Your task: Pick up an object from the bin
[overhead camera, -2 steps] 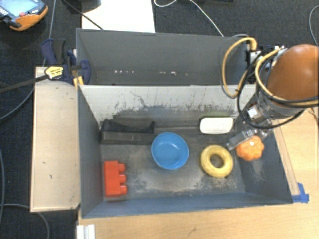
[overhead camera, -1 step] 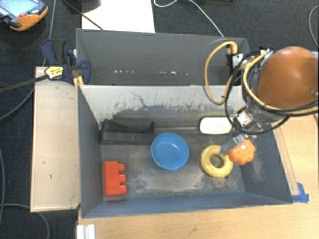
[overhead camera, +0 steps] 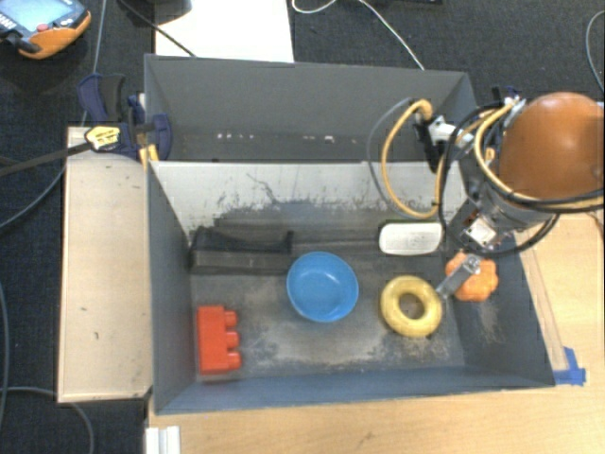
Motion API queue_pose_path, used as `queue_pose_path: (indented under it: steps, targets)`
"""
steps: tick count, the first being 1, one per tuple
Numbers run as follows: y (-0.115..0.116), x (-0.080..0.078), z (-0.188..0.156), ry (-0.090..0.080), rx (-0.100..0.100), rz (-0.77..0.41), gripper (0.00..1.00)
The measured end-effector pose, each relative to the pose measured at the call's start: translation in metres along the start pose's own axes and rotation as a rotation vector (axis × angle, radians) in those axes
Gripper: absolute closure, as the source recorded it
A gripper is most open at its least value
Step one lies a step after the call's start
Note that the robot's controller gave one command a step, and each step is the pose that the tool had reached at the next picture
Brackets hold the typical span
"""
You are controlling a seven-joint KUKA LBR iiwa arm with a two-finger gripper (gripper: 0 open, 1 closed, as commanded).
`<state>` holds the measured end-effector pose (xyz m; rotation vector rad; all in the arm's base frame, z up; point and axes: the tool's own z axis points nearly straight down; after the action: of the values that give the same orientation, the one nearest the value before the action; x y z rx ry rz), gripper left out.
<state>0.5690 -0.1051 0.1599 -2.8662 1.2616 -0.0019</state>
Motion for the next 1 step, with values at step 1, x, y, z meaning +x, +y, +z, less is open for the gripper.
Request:
queue_pose_path:
  steps: [1]
  targets:
    - [0.0044,-0.0160,-0.1837,0.006,0.006,-0.037,1.00]
